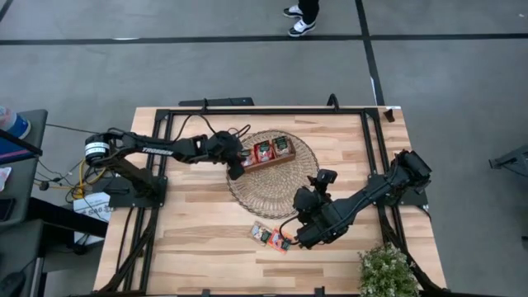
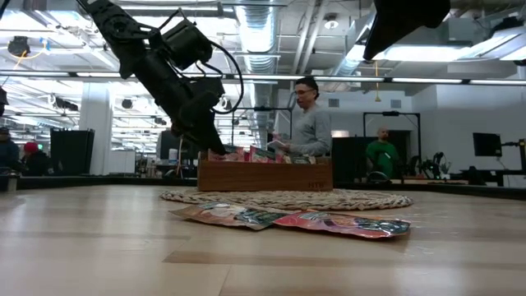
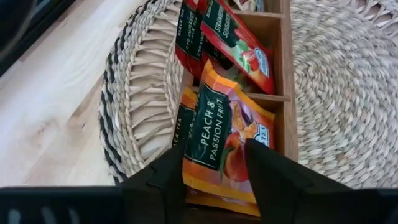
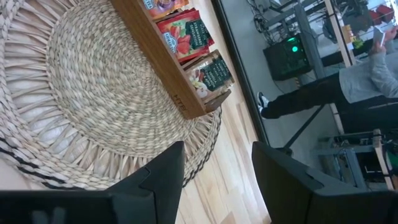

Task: Pick & Place Tea
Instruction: Put the top orange tea bag into the left side of the wooden organizer, then put the orange tea bag into the left side of the wooden organizer

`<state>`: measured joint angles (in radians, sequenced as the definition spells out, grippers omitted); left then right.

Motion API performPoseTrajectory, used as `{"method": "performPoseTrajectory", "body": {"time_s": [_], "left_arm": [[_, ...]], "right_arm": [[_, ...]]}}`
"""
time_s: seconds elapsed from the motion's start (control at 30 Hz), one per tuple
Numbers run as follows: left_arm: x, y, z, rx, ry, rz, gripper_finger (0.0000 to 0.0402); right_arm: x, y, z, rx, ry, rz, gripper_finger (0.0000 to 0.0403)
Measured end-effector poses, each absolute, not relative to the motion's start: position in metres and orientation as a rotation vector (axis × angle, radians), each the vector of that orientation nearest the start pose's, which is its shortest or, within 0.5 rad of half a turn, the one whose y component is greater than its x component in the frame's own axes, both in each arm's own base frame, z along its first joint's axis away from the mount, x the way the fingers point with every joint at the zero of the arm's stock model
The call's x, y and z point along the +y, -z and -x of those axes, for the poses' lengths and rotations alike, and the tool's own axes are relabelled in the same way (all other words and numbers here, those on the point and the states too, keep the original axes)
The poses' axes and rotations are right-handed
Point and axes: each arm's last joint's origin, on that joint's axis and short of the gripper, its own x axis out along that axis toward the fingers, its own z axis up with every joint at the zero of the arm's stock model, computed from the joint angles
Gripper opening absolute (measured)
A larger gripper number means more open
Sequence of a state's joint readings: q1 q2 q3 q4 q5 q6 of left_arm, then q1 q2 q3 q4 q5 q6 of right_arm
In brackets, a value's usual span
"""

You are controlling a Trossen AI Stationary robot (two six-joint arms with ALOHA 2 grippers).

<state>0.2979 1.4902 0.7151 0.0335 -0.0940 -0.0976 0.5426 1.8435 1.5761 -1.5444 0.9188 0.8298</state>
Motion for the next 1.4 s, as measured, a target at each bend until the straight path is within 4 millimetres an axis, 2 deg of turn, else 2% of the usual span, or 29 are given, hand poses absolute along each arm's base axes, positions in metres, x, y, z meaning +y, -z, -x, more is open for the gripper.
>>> {"method": "performPoseTrajectory", "body": {"time_s": [0.2, 0.4, 0.57, 0.73, 0.87, 1.07, 1.23, 1.4], "left_arm": [[0.083, -0.192, -0.266, 0.673, -0.439, 0.132, 0.0158], [0.073, -0.228, -0.246, 0.576, -0.475, 0.120, 0.0158], [0.051, -0.261, -0.230, 0.418, -0.374, 0.216, 0.0158], [0.023, -0.281, -0.220, 0.318, -0.196, 0.346, 0.0158], [0.002, -0.285, -0.220, 0.309, -0.092, 0.412, 0.0158], [-0.020, -0.277, -0.228, 0.341, -0.062, 0.437, 0.0158], [-0.035, -0.267, -0.240, 0.360, -0.032, 0.481, 0.0158], [-0.048, -0.256, -0.252, 0.374, -0.022, 0.499, 0.0158]], "right_arm": [[0.147, -0.268, -0.288, 1.064, 0.742, 0.513, 0.0179], [0.148, -0.267, -0.289, 1.082, 0.720, 0.522, 0.0175], [0.156, -0.262, -0.298, 1.131, 0.556, 0.511, 0.0167], [0.166, -0.240, -0.309, 1.177, 0.305, 0.439, 0.0158], [0.173, -0.214, -0.314, 1.155, 0.159, 0.346, 0.0154], [0.185, -0.176, -0.311, 1.083, -0.033, 0.357, 0.0153], [0.203, -0.165, -0.304, 1.030, -0.239, 0.355, 0.0147], [0.218, -0.164, -0.297, 0.998, -0.295, 0.419, 0.0139]]}}
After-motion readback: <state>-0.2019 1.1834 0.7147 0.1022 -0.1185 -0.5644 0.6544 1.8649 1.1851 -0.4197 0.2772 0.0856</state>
